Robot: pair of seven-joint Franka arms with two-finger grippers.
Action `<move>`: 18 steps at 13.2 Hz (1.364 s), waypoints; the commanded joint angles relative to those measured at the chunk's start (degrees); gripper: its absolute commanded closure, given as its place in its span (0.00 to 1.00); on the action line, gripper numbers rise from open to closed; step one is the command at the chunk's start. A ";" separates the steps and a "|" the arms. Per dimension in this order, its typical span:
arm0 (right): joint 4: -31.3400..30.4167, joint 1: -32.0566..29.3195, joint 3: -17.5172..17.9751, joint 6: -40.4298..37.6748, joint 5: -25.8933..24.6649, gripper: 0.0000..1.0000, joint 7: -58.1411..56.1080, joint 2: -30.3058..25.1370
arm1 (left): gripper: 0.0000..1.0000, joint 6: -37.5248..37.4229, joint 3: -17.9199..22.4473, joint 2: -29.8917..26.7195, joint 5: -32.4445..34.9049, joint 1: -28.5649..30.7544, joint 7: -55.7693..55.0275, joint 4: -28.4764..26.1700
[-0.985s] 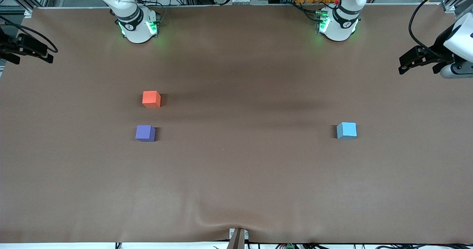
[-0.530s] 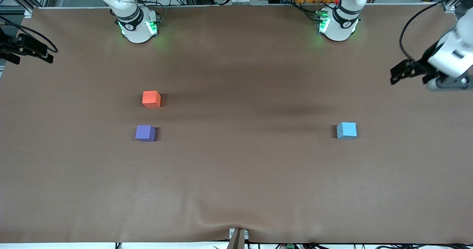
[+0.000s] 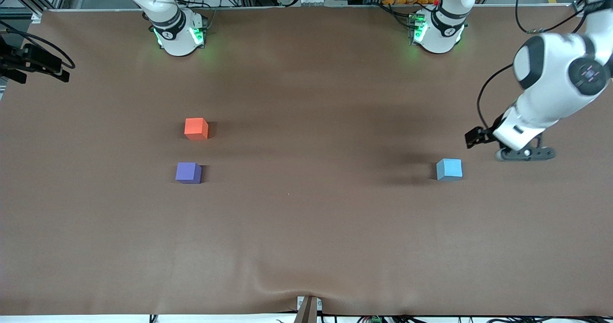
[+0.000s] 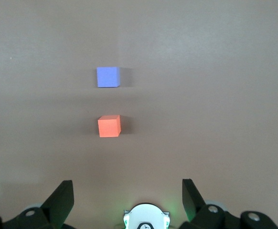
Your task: Place blue block between orange and purple blocks
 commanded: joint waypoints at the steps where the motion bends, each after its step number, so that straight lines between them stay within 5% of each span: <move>1: 0.38 -1.22 0.71 -0.67 1.39 0.00 -0.39 0.01 | 0.00 6.57 -0.18 5.11 -0.67 0.27 0.85 -0.38; 3: 0.38 -1.22 0.71 -0.76 1.39 0.00 -0.39 0.01 | 0.00 12.72 -0.18 8.72 -0.67 0.27 0.85 -1.79; 14: 0.38 -1.22 0.71 -0.76 1.39 0.00 -0.39 0.01 | 0.03 18.89 -0.53 17.79 -0.84 -0.25 0.06 -1.35; 16: 0.38 -1.30 0.71 -0.94 1.48 0.00 -0.39 0.01 | 0.38 18.99 -0.53 18.40 -0.76 -0.17 0.85 -1.00; 18: 0.38 -1.22 0.71 -0.94 1.48 0.00 -0.39 0.01 | 0.92 18.81 -0.62 18.41 -0.23 -0.34 1.29 -0.83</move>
